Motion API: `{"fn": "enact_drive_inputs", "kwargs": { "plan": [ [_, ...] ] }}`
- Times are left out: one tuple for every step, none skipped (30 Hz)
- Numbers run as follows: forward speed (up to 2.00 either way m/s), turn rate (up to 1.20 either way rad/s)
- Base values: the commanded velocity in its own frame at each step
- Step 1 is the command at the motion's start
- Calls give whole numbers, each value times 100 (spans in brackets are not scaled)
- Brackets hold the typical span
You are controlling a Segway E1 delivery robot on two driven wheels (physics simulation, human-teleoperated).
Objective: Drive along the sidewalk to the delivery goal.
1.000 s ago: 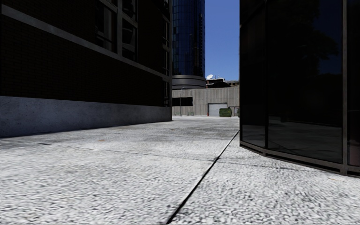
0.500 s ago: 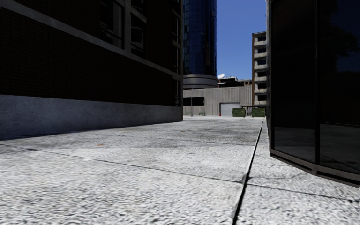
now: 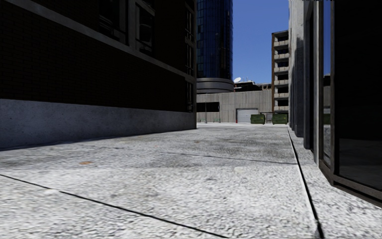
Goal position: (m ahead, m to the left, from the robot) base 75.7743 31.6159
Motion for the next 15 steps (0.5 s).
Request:
{"fn": "enact_drive_inputs", "kwargs": {
  "plan": [
    [199, 0],
    [199, 0],
    [199, 0],
    [199, 0],
    [199, 0],
    [199, 0],
    [199, 0],
    [200, 0],
    [200, 0],
    [200, -15],
    [200, -15],
    [200, -41],
    [200, -52],
    [200, -54],
    [200, -54]
  ]
}}
